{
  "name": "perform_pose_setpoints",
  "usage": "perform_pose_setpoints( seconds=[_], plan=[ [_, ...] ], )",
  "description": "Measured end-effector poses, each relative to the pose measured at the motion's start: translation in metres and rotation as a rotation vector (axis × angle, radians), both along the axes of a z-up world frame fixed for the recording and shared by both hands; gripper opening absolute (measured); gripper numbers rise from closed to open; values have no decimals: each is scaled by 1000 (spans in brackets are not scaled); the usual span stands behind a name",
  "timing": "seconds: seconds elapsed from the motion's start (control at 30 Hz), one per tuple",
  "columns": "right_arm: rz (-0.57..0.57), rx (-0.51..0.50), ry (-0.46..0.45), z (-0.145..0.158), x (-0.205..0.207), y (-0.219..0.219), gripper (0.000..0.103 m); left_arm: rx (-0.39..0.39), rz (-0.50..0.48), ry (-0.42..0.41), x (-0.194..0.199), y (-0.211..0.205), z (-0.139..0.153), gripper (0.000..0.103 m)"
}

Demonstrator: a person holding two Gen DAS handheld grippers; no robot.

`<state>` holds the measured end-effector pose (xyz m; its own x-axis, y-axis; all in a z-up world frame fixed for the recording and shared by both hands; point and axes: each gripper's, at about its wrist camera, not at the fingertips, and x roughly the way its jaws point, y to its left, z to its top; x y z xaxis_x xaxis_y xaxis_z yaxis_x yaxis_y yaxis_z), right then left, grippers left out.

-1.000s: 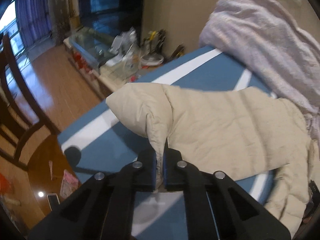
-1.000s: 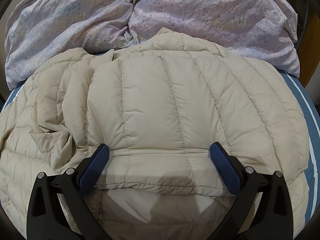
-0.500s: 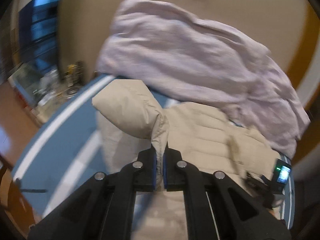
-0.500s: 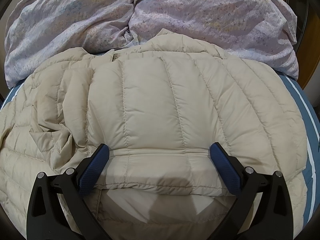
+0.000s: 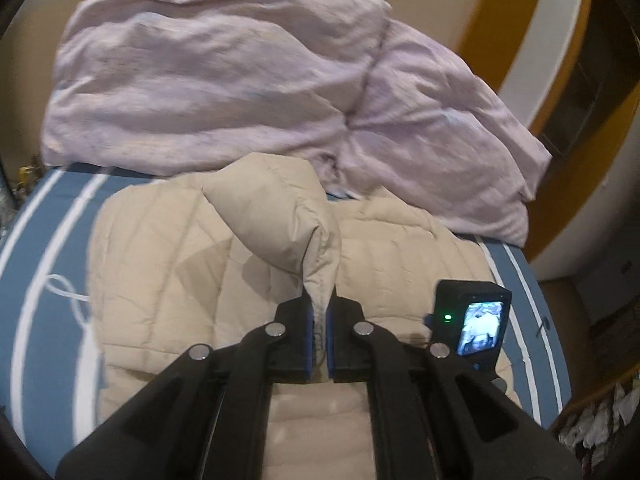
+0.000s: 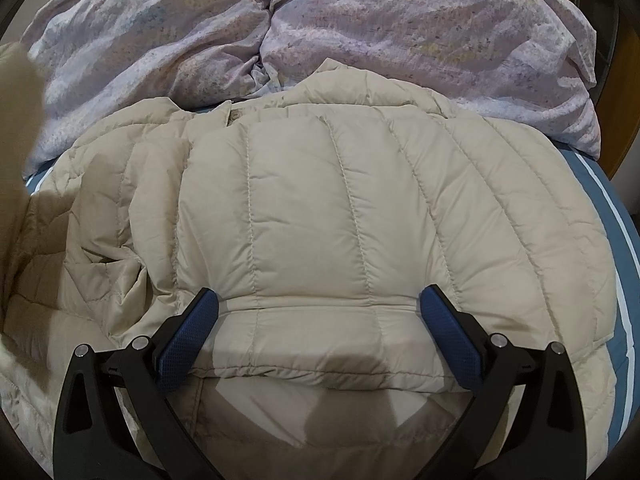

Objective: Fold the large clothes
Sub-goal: 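Fold the held sleeve across the jacket back with the left tool, release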

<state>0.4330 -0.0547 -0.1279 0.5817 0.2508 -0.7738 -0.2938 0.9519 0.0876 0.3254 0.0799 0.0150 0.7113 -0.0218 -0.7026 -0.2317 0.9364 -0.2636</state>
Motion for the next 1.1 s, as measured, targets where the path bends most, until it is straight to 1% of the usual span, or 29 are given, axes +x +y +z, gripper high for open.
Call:
perform_pose_setpoints(
  seconds=[0.23, 0.4, 0.43, 0.5, 0.53, 0.57, 0.6, 0.63, 0.67, 0.73, 0.77, 0.8, 0.83, 0.87, 0.9, 0.93, 1.0, 1.1],
  plan=[
    [1, -19, 4, 7, -8, -11, 102, -50, -53, 47, 24, -24, -23, 5],
    [-42, -50, -49, 13, -21, -42, 102, -103, -90, 86, 39, -41, -37, 8],
    [-57, -55, -56, 16, -22, -50, 102, -121, -100, 95, 41, -45, -39, 12],
    [-83, -51, -61, 20, -24, -65, 102, -153, -119, 103, 43, -50, -43, 21],
    [-91, -42, -61, 22, -24, -72, 102, -172, -131, 102, 41, -52, -44, 29],
    [-98, -26, -62, 25, -26, -80, 102, -186, -142, 99, 39, -52, -43, 39],
    [-99, -12, -66, 27, -27, -85, 98, -190, -146, 94, 37, -53, -42, 43],
    [-98, 8, -70, 30, -28, -90, 90, -185, -146, 83, 33, -52, -39, 49],
    [-95, 32, -70, 33, -30, -95, 86, -173, -143, 74, 28, -50, -36, 53],
    [-80, 91, -65, 40, -32, -100, 69, -150, -128, 67, 21, -43, -32, 55],
    [-71, 127, -63, 43, -33, -101, 64, -135, -119, 67, 17, -38, -30, 56],
    [-65, 152, -61, 45, -33, -101, 56, -107, -103, 71, 10, -31, -30, 56],
    [-51, 191, -58, 48, -33, -100, 51, -83, -90, 75, 6, -27, -30, 57],
    [-32, 228, -55, 51, -34, -98, 49, -59, -76, 77, 0, -20, -31, 58],
    [-11, 251, -54, 53, -36, -93, 44, -40, -62, 79, -6, -13, -32, 58],
    [8, 261, -53, 54, -37, -88, 41, -29, -51, 82, -10, -7, -33, 58],
    [46, 253, -57, 56, -39, -74, 37, -14, -29, 87, -20, 6, -36, 58],
    [96, 207, -65, 54, -43, -50, 31, 13, 6, 96, -34, 25, -42, 58]
  ],
)
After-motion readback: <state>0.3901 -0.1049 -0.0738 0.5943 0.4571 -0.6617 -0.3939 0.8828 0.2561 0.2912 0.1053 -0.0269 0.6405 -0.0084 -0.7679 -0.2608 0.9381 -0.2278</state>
